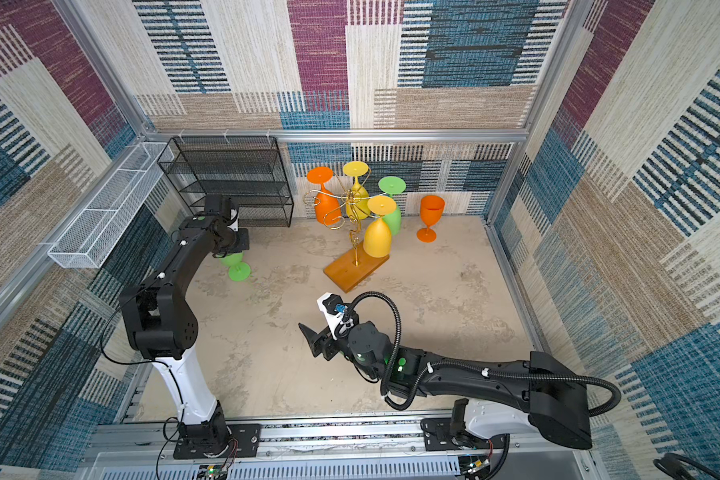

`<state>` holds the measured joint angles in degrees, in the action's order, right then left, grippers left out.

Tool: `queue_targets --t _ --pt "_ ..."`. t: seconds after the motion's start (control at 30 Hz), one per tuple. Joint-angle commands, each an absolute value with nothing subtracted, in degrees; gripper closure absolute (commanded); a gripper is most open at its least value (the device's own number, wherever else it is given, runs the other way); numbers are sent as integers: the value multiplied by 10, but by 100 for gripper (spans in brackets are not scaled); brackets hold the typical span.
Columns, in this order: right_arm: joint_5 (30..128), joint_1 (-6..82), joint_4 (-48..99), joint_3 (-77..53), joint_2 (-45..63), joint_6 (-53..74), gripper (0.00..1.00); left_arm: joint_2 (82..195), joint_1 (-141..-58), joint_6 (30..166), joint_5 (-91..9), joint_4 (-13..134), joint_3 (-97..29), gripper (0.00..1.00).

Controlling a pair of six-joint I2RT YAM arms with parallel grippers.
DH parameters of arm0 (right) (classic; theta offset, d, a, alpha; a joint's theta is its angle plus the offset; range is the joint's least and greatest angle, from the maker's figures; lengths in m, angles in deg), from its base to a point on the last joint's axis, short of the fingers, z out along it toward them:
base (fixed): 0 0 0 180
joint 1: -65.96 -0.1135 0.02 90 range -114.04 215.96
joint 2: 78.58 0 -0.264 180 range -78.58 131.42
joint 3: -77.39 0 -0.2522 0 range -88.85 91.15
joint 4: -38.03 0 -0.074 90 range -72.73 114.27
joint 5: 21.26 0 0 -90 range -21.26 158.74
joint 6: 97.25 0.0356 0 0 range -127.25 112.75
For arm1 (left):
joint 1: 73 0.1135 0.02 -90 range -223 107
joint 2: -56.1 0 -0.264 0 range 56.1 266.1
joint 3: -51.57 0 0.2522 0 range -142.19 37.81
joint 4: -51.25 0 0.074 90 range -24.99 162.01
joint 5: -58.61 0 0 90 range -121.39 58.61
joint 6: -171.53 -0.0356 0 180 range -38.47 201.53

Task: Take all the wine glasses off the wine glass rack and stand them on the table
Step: 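Carry the green glass toward the shelf with the left gripper while the right arm withdraws, then lower the green glass upright onto the table beside the shelf with the left gripper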

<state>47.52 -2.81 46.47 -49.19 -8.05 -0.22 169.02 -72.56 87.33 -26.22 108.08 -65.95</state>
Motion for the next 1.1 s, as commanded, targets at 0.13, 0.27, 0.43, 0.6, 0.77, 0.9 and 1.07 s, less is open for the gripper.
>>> queue_targets --t 0.13,0.27,0.43,0.6,0.77,0.9,1.07 --pt "470 -28 478 -477 -70 -7 15 1692 -722 886 -268 1069 -662 100" --pt "472 -28 476 -475 -69 -4 15 1693 -719 885 -269 1070 -673 100" --pt "470 -28 475 -472 -66 -4 15 1698 -716 887 -276 1070 -693 100" --pt "470 -29 472 -470 -63 -1 15 1702 -716 892 -282 1072 -708 100" --pt "467 -29 472 -470 -64 -1 15 1694 -716 893 -283 1067 -704 100" --pt "467 -28 473 -470 -60 -2 15 1689 -716 896 -285 1065 -702 100" --pt "469 -28 475 -468 -56 -6 15 1677 -715 901 -288 1061 -697 100"
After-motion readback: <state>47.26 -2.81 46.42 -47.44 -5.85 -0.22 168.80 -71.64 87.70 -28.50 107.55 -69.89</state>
